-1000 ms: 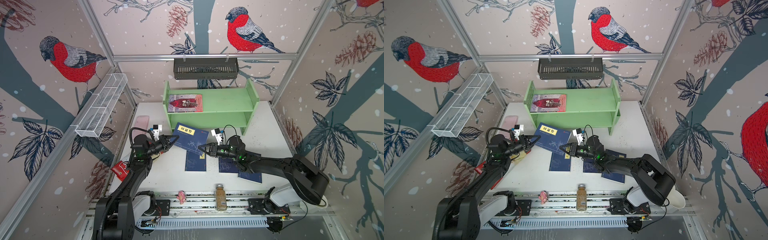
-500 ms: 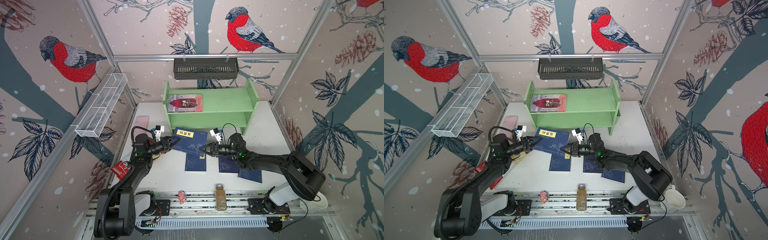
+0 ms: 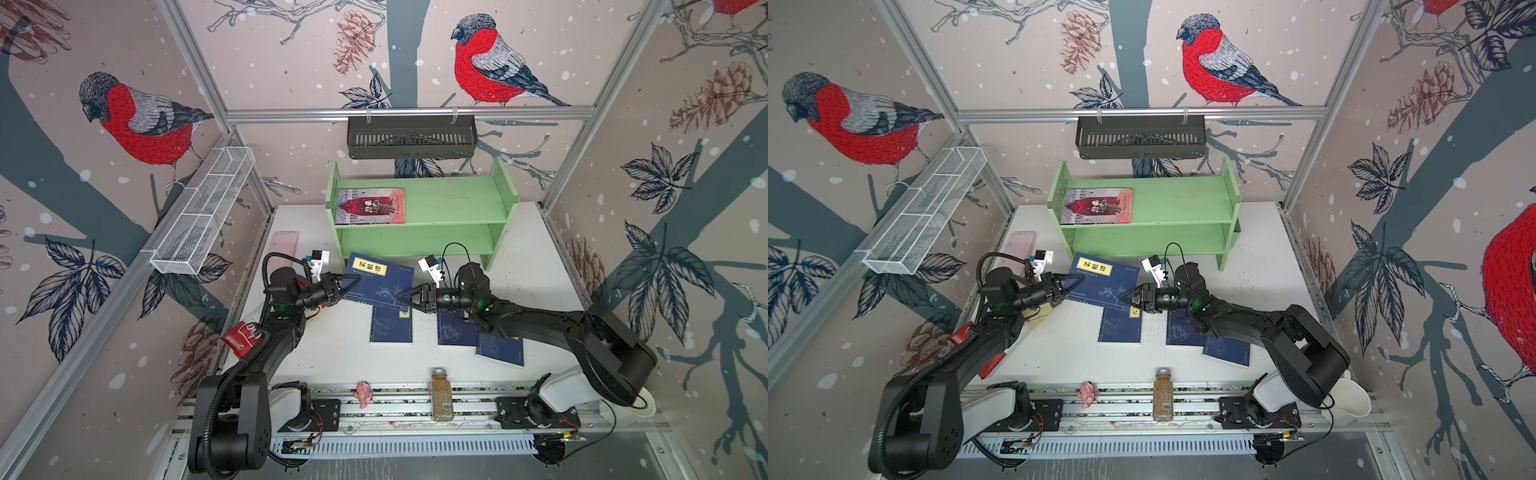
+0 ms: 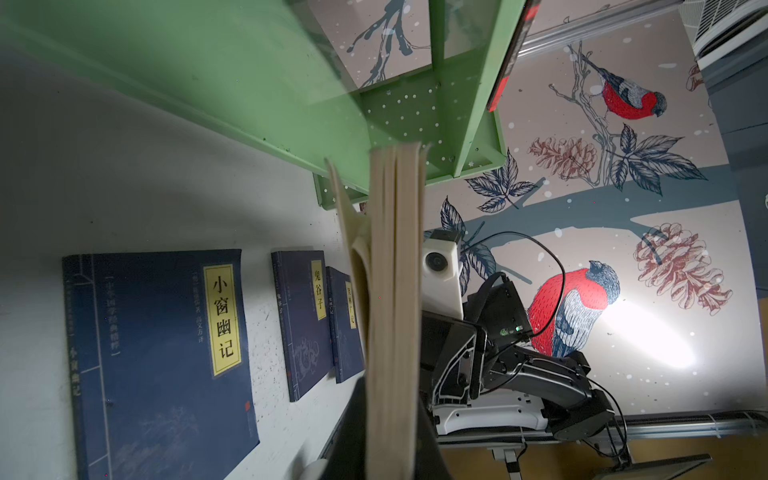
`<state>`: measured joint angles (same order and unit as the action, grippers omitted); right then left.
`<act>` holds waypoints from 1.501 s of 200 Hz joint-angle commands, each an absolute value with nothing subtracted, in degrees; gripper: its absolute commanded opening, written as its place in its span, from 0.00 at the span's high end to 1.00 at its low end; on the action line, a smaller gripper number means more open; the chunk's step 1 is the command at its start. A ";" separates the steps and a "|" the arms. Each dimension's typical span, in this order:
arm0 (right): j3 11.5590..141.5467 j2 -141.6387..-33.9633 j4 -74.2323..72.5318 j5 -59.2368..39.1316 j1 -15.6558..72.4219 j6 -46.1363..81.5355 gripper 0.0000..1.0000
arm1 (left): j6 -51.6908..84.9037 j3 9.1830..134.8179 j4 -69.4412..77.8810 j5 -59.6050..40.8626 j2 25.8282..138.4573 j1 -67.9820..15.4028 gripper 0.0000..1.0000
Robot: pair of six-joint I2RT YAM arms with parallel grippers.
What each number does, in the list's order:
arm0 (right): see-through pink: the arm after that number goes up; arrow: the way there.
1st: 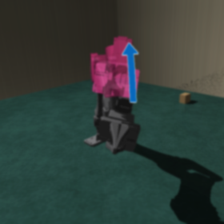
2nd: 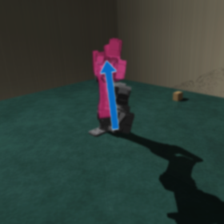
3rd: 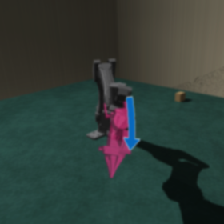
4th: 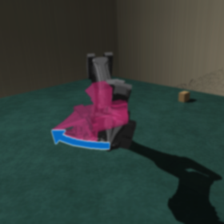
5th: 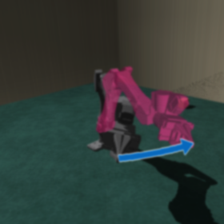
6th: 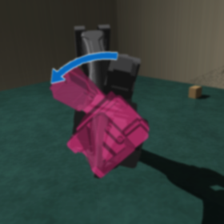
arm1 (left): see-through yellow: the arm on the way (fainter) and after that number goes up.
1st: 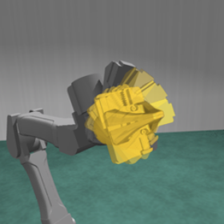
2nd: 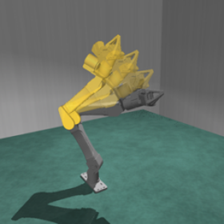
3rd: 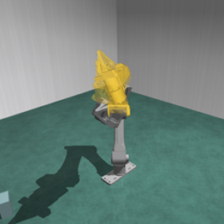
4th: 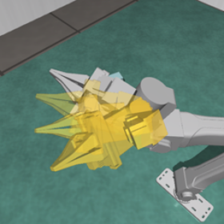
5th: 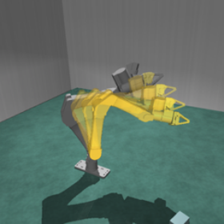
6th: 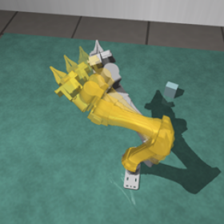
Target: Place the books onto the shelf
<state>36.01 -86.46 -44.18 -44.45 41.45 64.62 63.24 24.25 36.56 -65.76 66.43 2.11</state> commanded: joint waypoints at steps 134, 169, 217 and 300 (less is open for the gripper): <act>35.66 -93.57 -59.98 -43.54 39.49 69.88 0.95 | 54.79 26.02 26.35 -60.71 66.28 5.98 0.44; 36.94 -94.93 -59.36 -45.13 38.41 68.50 0.95 | 49.86 25.67 19.37 -57.10 63.71 10.66 0.31; 41.04 -96.74 -54.33 -47.13 36.38 65.65 0.95 | 51.37 24.52 20.20 -58.09 60.22 13.69 0.31; 48.04 -104.03 -53.59 -50.52 33.66 66.40 0.95 | 53.90 23.30 23.52 -58.80 60.20 13.80 0.32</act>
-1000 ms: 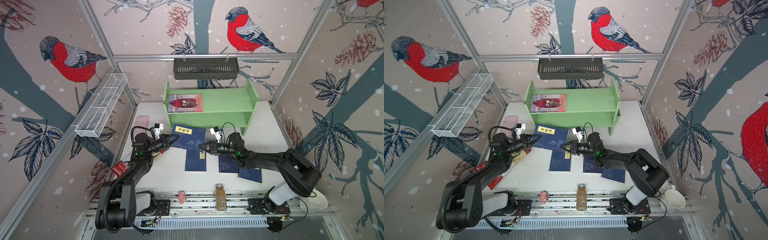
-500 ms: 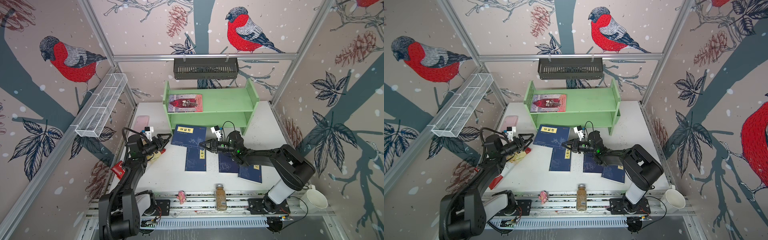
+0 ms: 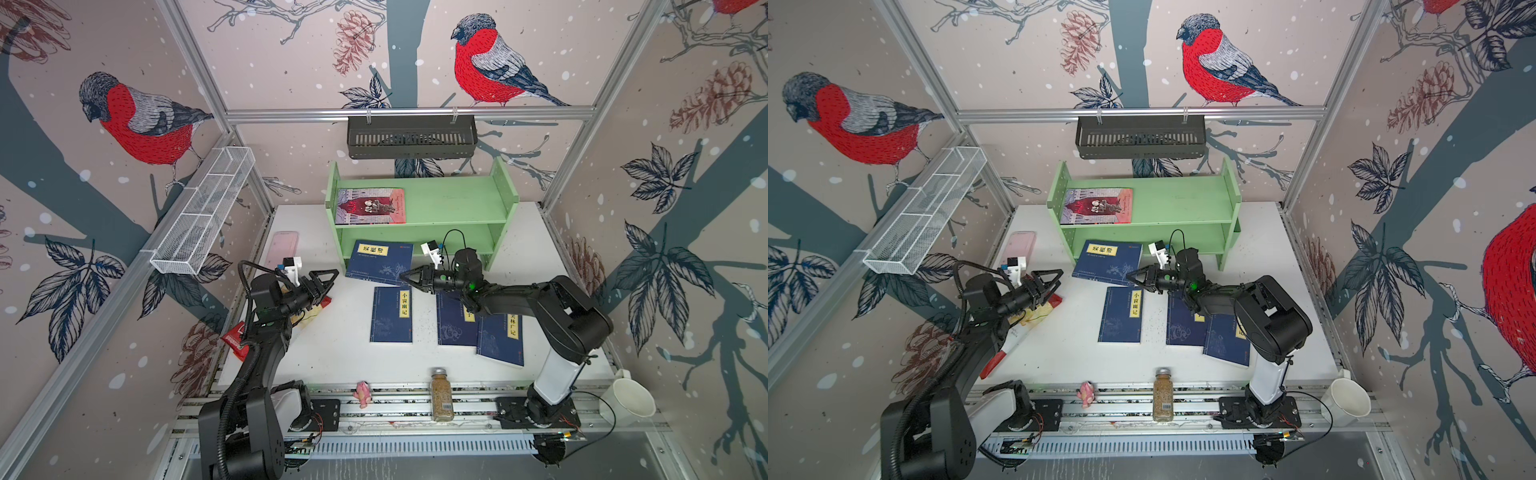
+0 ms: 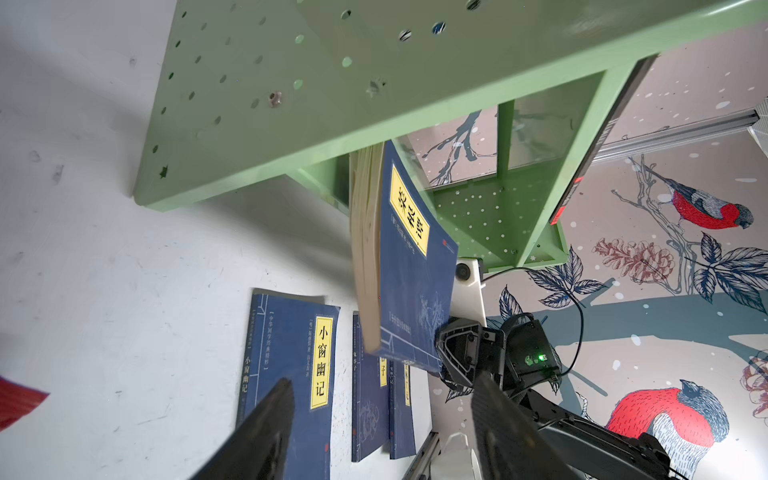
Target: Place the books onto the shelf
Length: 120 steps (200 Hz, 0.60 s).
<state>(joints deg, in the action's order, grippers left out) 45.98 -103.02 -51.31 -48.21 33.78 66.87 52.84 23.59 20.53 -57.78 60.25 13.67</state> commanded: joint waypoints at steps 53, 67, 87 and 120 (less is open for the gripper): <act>53.15 -106.46 -49.16 -50.74 33.27 64.86 0.94 | 55.56 22.50 25.71 -58.80 60.28 13.80 0.32; 54.23 -107.34 -49.18 -50.85 33.07 65.29 0.94 | 55.96 22.50 26.15 -58.89 60.48 13.80 0.32; 56.24 -108.59 -48.25 -50.85 32.96 65.63 0.94 | 56.25 22.50 26.55 -59.15 60.62 13.74 0.32; 59.38 -110.71 -46.44 -51.20 32.78 66.22 0.95 | 56.68 22.24 27.48 -59.41 60.65 13.80 0.32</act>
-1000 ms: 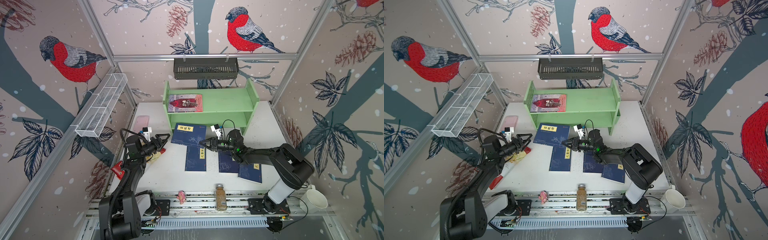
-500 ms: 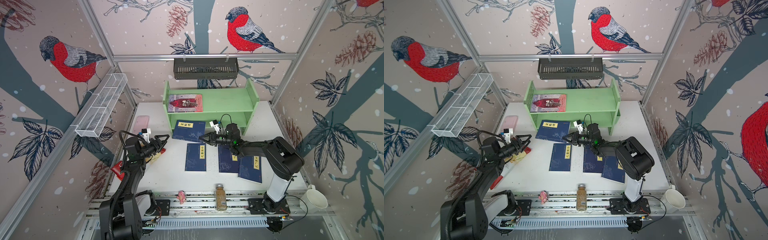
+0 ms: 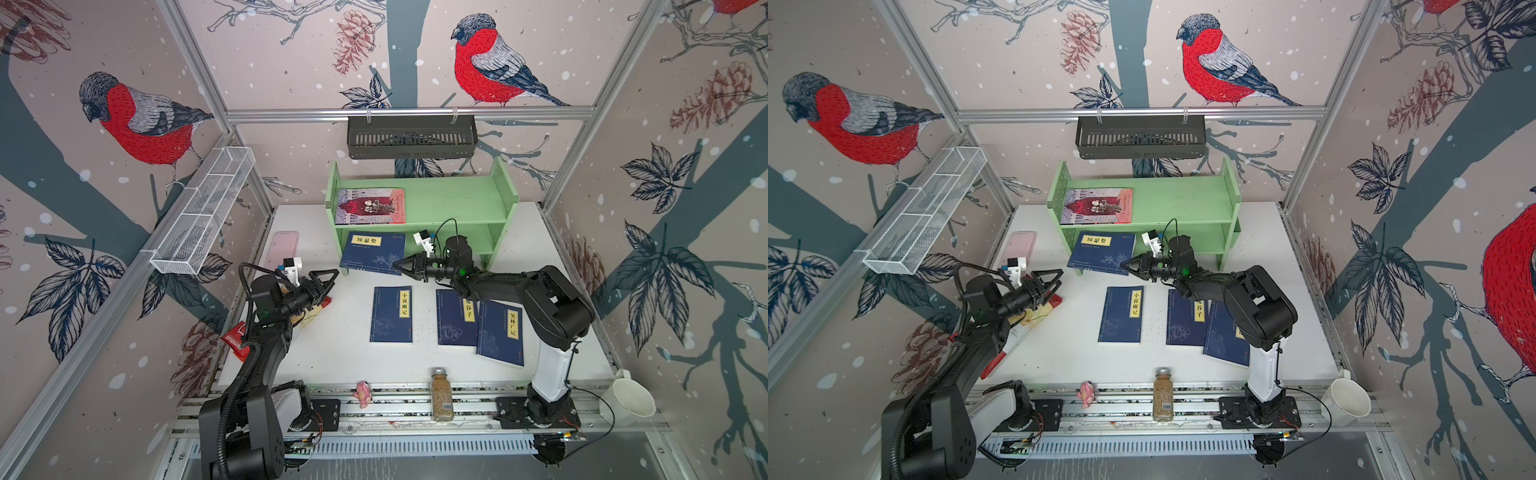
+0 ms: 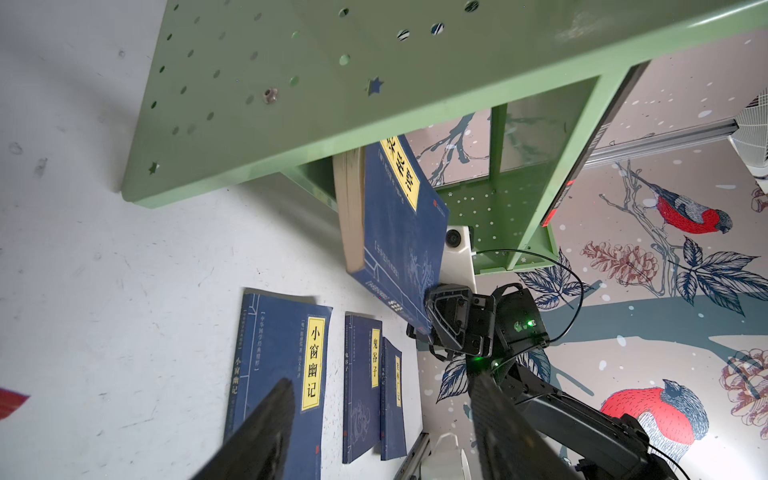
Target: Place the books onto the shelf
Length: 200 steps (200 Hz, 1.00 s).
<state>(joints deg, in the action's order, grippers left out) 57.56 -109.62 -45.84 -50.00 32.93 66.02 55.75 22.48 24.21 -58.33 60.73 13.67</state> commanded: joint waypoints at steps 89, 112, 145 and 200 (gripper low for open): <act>63.53 -113.62 -42.91 -50.94 32.17 66.91 0.93 | 58.01 21.63 28.89 -59.60 60.36 13.80 0.32; 63.96 -114.08 -42.72 -50.96 32.17 66.80 0.93 | 58.07 21.63 29.00 -59.68 60.29 13.80 0.32; 64.16 -114.08 -42.50 -50.55 32.20 67.15 0.88 | 58.35 21.62 29.18 -59.78 60.24 13.80 0.32; 64.77 -113.65 -40.20 -49.67 32.08 66.71 0.89 | 58.70 21.53 29.27 -59.85 59.86 13.80 0.32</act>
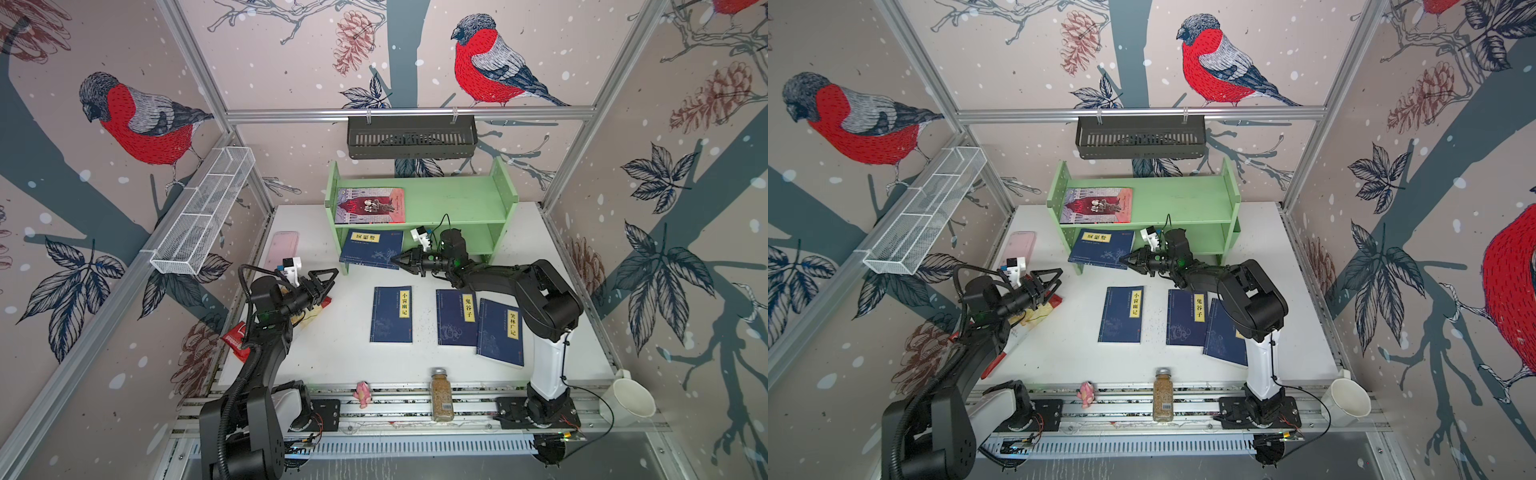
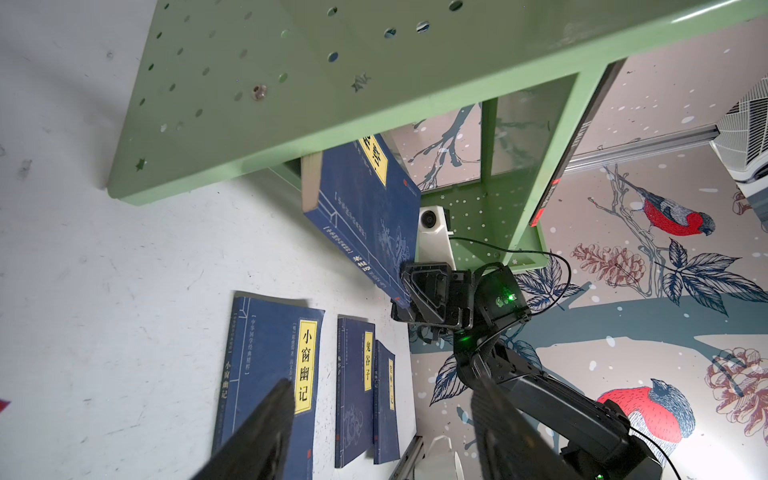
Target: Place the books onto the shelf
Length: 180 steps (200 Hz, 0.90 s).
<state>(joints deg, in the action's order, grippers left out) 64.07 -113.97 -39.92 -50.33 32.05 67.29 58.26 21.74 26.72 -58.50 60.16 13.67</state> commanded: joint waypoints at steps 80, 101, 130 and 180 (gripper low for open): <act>65.98 -111.46 -38.20 -49.98 31.16 66.32 0.90 | 59.59 21.29 30.13 -59.95 59.59 13.80 0.32; 66.89 -111.65 -36.69 -50.21 30.86 65.48 0.89 | 59.84 21.18 30.38 -59.85 59.50 13.80 0.31; 68.03 -112.40 -34.15 -50.11 30.76 64.47 0.85 | 59.85 21.09 30.32 -59.92 59.15 13.80 0.31; 67.68 -112.26 -32.96 -50.00 30.76 64.13 0.60 | 59.94 20.83 30.23 -59.94 58.41 13.80 0.31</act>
<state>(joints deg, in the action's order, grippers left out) 67.61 -112.64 -32.86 -49.80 30.70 65.67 59.79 21.02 27.97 -58.54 58.87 13.67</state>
